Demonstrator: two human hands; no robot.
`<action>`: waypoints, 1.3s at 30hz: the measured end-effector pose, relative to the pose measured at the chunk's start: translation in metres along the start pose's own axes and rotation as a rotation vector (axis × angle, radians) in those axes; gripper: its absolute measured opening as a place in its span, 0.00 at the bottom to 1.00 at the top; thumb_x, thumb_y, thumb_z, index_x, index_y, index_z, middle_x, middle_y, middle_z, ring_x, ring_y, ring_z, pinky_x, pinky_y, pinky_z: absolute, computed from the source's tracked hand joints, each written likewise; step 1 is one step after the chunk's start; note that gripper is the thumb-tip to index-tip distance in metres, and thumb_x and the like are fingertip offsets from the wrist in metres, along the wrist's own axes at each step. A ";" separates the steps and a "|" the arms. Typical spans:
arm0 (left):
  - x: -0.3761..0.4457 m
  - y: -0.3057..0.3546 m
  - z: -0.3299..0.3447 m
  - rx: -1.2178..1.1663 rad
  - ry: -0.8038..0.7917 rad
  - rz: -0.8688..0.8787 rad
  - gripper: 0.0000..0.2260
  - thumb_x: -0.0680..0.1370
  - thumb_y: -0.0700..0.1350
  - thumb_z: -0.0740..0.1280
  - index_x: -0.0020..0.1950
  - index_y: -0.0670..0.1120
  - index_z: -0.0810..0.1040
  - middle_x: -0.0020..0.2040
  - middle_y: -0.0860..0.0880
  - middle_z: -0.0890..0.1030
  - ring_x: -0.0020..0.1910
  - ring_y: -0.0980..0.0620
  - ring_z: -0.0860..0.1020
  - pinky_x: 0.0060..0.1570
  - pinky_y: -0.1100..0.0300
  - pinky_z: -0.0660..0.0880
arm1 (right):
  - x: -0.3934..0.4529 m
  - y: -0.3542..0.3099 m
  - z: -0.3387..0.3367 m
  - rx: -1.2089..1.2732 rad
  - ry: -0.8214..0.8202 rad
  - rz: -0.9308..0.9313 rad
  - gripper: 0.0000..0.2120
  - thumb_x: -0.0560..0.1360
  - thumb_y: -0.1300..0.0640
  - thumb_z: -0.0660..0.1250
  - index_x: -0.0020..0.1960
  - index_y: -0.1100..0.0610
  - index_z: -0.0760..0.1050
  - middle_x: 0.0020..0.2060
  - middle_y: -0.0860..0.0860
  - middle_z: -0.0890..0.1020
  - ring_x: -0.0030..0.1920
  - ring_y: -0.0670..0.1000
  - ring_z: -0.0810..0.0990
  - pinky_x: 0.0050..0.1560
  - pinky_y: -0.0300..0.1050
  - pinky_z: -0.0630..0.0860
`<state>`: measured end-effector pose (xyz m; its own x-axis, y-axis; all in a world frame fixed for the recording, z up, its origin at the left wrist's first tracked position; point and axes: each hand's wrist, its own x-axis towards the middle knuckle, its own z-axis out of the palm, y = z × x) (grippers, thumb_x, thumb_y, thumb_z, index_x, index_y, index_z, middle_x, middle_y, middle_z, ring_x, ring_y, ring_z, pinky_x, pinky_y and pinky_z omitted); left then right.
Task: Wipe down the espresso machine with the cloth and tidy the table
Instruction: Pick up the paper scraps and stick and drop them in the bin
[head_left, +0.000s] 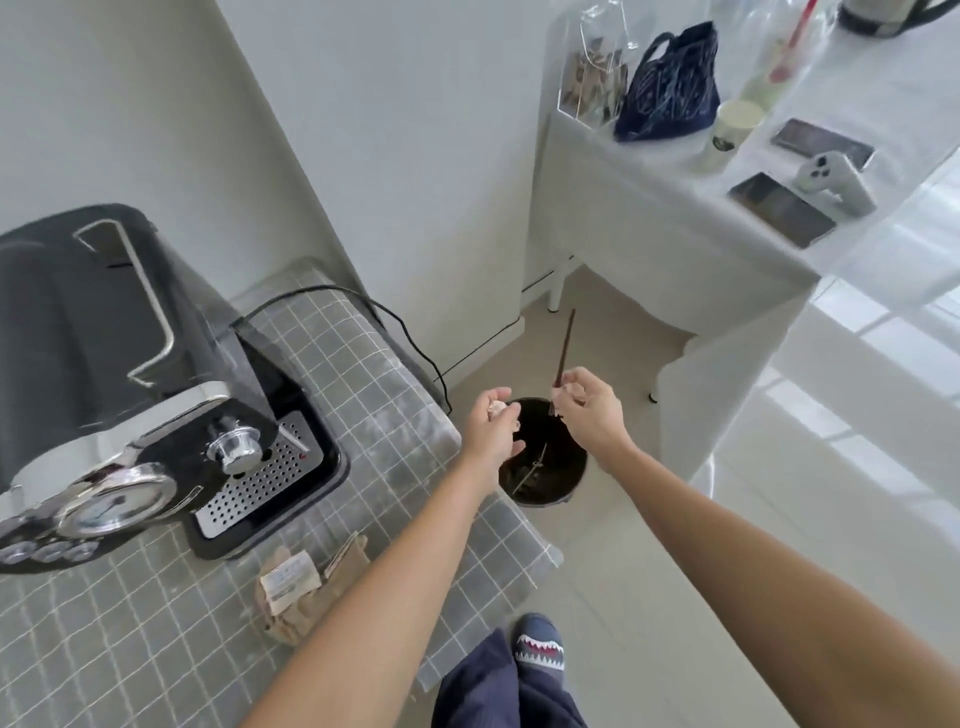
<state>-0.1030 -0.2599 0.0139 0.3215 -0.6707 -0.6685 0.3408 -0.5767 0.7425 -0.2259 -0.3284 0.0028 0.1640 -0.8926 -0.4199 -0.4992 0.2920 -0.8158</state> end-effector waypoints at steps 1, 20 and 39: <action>0.011 0.000 0.004 0.000 -0.006 -0.031 0.13 0.80 0.43 0.62 0.64 0.51 0.73 0.55 0.46 0.76 0.51 0.50 0.77 0.54 0.51 0.79 | 0.009 0.005 0.003 0.009 0.003 0.020 0.04 0.77 0.56 0.64 0.50 0.51 0.77 0.46 0.54 0.84 0.48 0.54 0.83 0.51 0.49 0.80; 0.057 0.000 -0.014 0.128 0.029 0.031 0.21 0.82 0.44 0.59 0.75 0.46 0.63 0.75 0.46 0.66 0.74 0.49 0.66 0.69 0.55 0.65 | 0.042 0.024 0.015 -0.046 -0.005 0.141 0.16 0.79 0.55 0.64 0.66 0.53 0.76 0.62 0.52 0.81 0.63 0.52 0.77 0.68 0.54 0.73; -0.102 -0.062 -0.179 0.686 0.371 0.289 0.18 0.82 0.45 0.58 0.72 0.45 0.68 0.72 0.47 0.71 0.71 0.48 0.69 0.69 0.56 0.66 | -0.083 -0.053 0.080 -0.339 -0.304 -0.277 0.10 0.78 0.59 0.64 0.56 0.56 0.81 0.51 0.52 0.84 0.50 0.51 0.80 0.52 0.43 0.76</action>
<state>0.0016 -0.0722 0.0283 0.6247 -0.7080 -0.3294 -0.3757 -0.6423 0.6680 -0.1454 -0.2418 0.0490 0.5428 -0.7663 -0.3439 -0.6406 -0.1129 -0.7596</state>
